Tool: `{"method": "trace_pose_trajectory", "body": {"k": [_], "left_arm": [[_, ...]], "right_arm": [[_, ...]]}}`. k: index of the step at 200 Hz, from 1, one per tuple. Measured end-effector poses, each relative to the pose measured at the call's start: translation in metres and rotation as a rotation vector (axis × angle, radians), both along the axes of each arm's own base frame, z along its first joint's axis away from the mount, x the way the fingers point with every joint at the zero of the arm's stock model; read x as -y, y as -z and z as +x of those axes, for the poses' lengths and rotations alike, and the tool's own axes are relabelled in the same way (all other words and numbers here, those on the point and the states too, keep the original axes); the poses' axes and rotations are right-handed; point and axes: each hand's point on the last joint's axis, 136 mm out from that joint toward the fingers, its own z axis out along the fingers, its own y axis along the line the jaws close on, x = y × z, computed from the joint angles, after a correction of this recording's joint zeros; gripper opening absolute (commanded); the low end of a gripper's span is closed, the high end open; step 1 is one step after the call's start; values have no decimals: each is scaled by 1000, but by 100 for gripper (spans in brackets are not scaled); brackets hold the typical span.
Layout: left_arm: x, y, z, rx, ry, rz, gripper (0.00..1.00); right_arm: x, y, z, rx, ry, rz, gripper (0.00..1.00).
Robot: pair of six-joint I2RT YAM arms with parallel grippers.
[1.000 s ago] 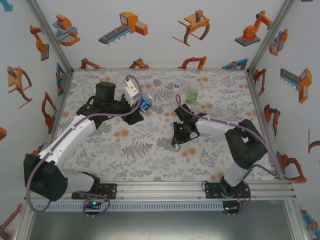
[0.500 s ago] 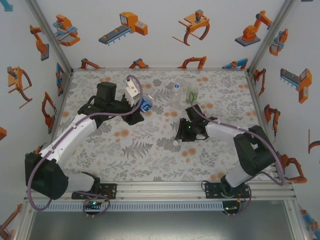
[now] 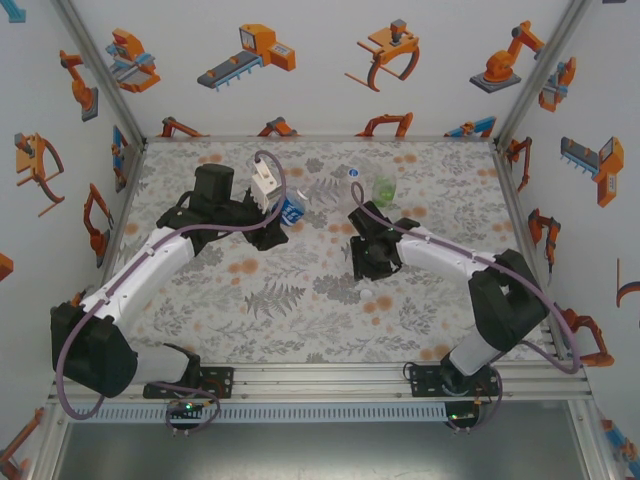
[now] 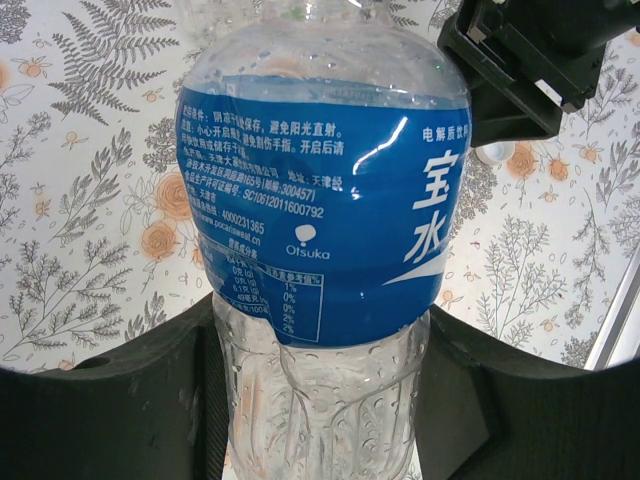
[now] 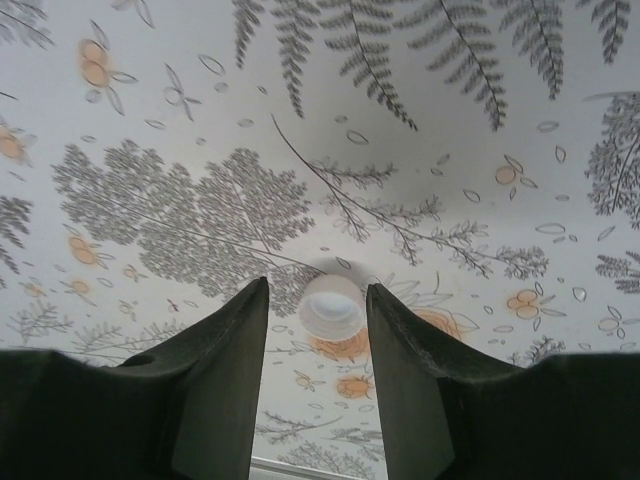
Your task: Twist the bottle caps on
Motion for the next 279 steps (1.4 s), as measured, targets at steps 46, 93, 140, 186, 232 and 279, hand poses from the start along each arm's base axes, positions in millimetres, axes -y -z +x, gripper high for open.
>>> {"method": "trace_pose_trajectory", "body": {"k": [46,93,140,186,232,279], "left_arm": [[1,4,2,-12,0,5,0],[2,3,2,-13,3,3,0],[2,2,2,-13,6,0,0],[2,3,2,-14,6,0,0],[3,3,2,-15,8,-1,0],[3,3,2,-16,8,0,0]], "right_arm": [[5,13,-22,-61,-27,-43,42],[-2,13,-31,-78,-43,-31,41],[-5,14,-34,-84,-51,-29,42],[-5,16,-34,-86,-51,-36,43],[-3,20,-32,-87,-48,-52,43],[-4,25,-30,-84,-47,-54,42]]}}
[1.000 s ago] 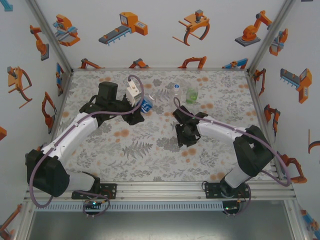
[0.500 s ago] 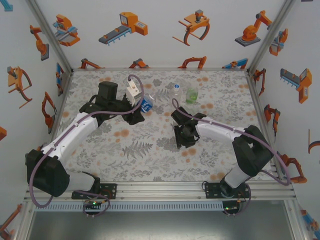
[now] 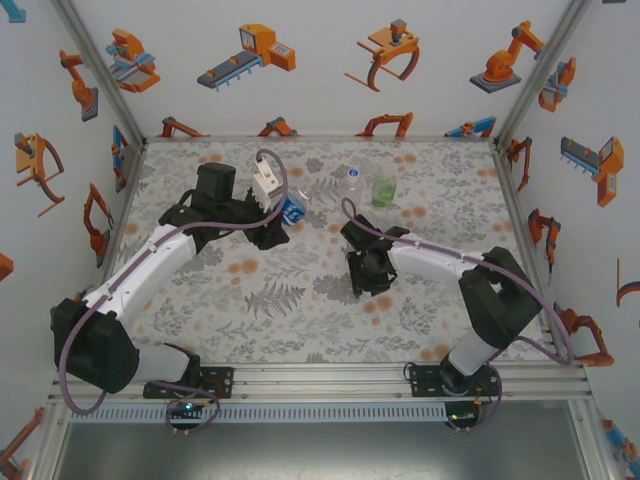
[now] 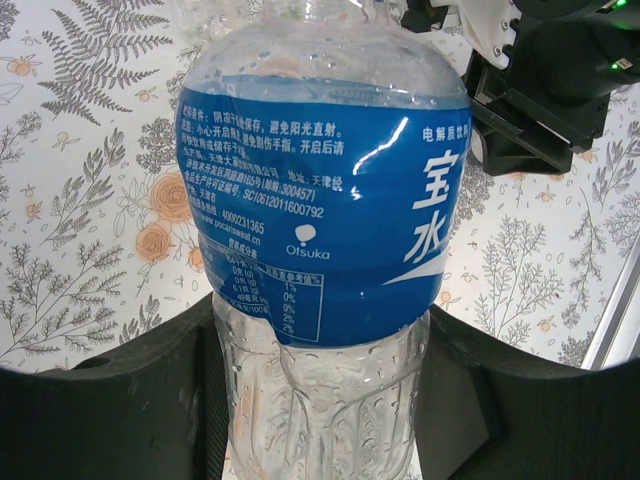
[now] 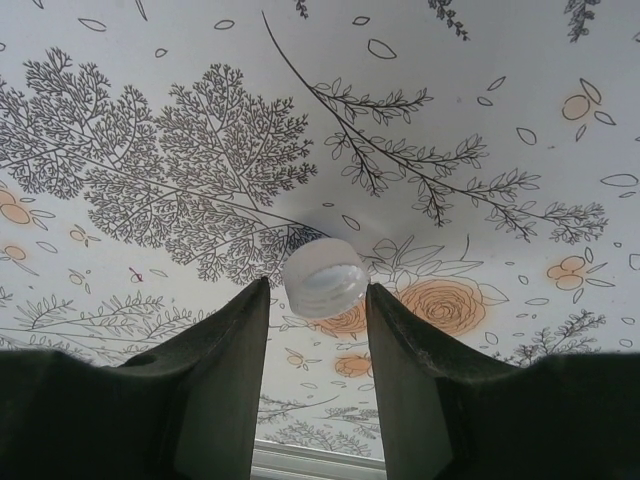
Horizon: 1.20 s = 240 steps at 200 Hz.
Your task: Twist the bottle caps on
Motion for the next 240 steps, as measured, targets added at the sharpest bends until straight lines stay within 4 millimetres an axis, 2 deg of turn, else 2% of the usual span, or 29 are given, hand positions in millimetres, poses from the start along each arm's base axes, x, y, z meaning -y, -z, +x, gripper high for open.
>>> {"method": "trace_pose_trajectory", "body": {"k": [26,55,75,97,118,145,177,203,240], "left_arm": [[0,0,0,0,0,0,0],[0,0,0,0,0,0,0],[0,0,0,0,0,0,0],[0,0,0,0,0,0,0],[0,0,0,0,0,0,0],[0,0,0,0,0,0,0],[0,0,0,-1,0,1,0],[0,0,0,-2,0,1,0],[0,1,-1,-4,0,2,0]], "right_arm": [[1,8,-1,-9,0,-7,40],[0,11,0,-8,1,-4,25],[-4,11,1,-5,5,18,18],[-16,10,2,-5,8,92,17],[-35,7,6,-10,20,240,17],[-51,5,18,-15,73,456,26],[-46,6,37,-25,153,631,36],[-34,4,44,-12,191,674,43],[-18,0,47,28,233,613,44]]}}
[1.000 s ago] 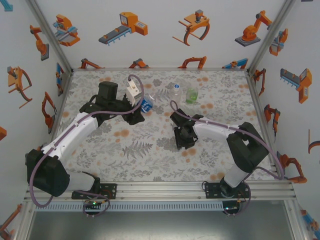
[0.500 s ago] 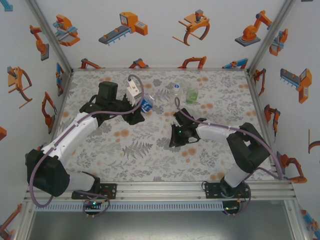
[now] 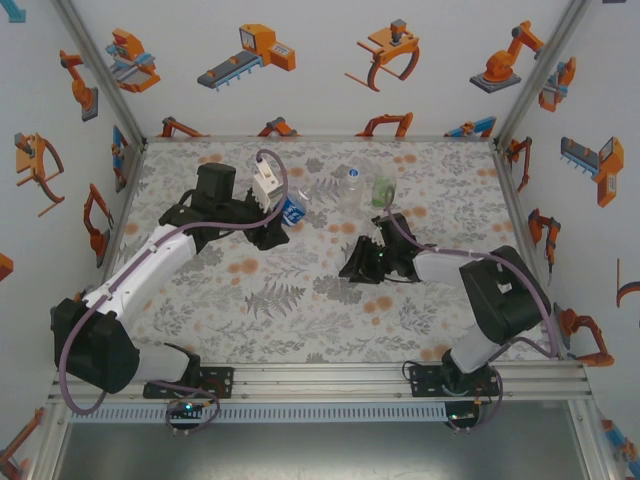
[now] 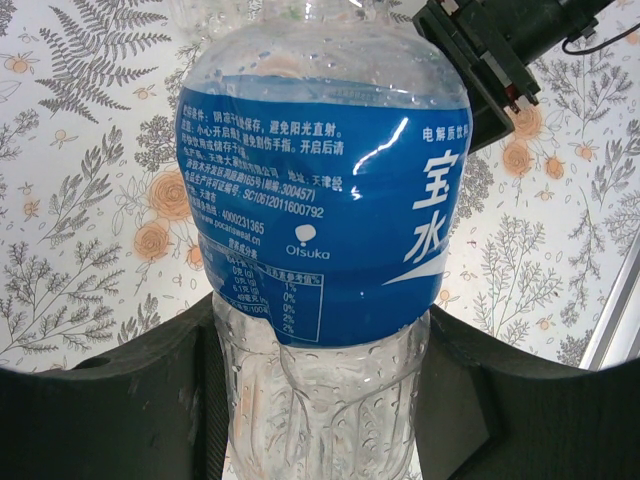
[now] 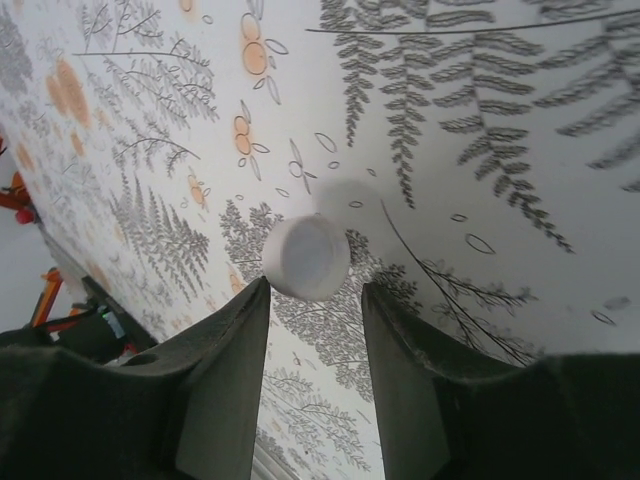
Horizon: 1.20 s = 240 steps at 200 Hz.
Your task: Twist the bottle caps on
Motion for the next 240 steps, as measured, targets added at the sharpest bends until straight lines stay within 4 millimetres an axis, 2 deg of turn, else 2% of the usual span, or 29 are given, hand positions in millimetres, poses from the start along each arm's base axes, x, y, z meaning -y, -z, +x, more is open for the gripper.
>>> {"method": "trace_pose_trajectory", "body": {"k": [53,104,158,213,240], "left_arm": [[0,0,0,-2,0,1,0],[0,1,0,-3,0,1,0],[0,1,0,-3,0,1,0],[0,1,0,-3,0,1,0],[0,1,0,-3,0,2,0]], "right_arm": [[35,-1,2,9,53,-221,44],[44,-1,0,17,4,-316,42],[30,-6,-3,28,-65,-343,41],[5,-40,18,107,-86,-342,43],[-9,-35,21,97,-119,-394,43]]}}
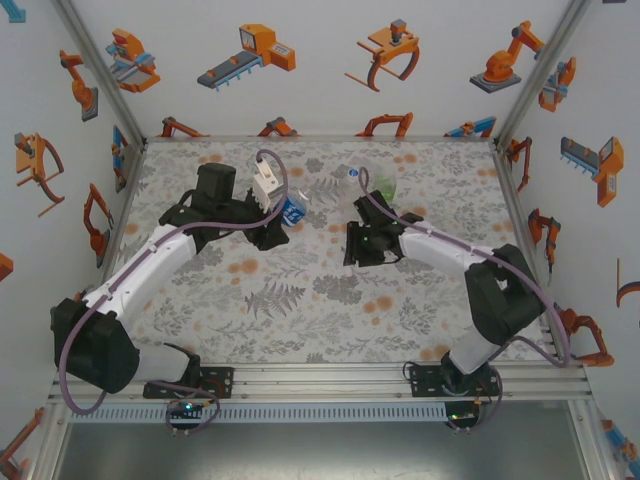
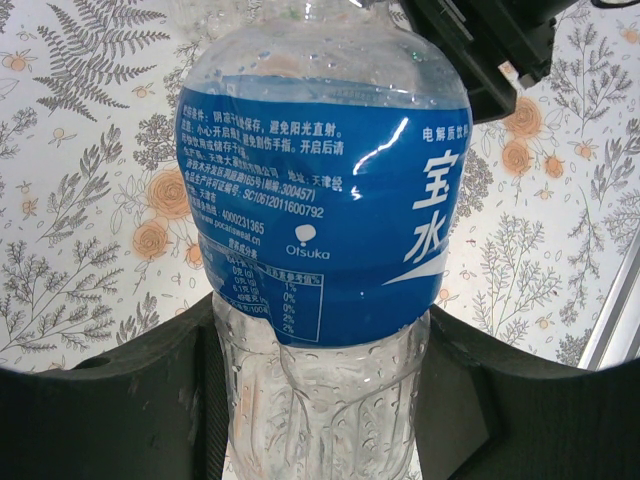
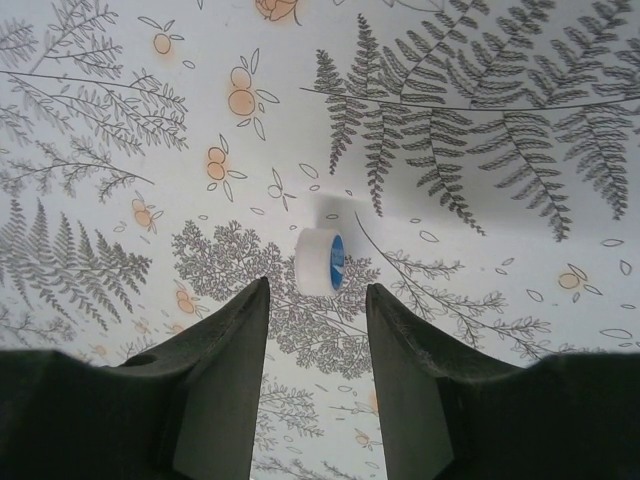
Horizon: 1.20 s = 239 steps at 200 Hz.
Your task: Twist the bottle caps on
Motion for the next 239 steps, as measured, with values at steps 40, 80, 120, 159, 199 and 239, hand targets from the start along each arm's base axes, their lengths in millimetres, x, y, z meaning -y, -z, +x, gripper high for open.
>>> {"method": "trace_pose_trajectory", "body": {"k": [40,80,120,159,199,239], "left_arm": [[0,0,0,0,0,0,0],[0,0,0,0,0,0,0],[0,0,0,0,0,0,0],[0,0,0,0,0,0,0],[0,0,0,0,0,0,0],[0,0,0,0,0,0,0]], "right_arm": [[-4,34,-13,-83,-28,-112,38],[-3,41,-21,-98,-43,-163,33],[-1,42,-25,-103,-48,-188,24],[7,43,-25,-101,-47,-233,23],[34,30,-13,-39,-61,-418,21],[60,34,1,5,-88,-648,20]]}}
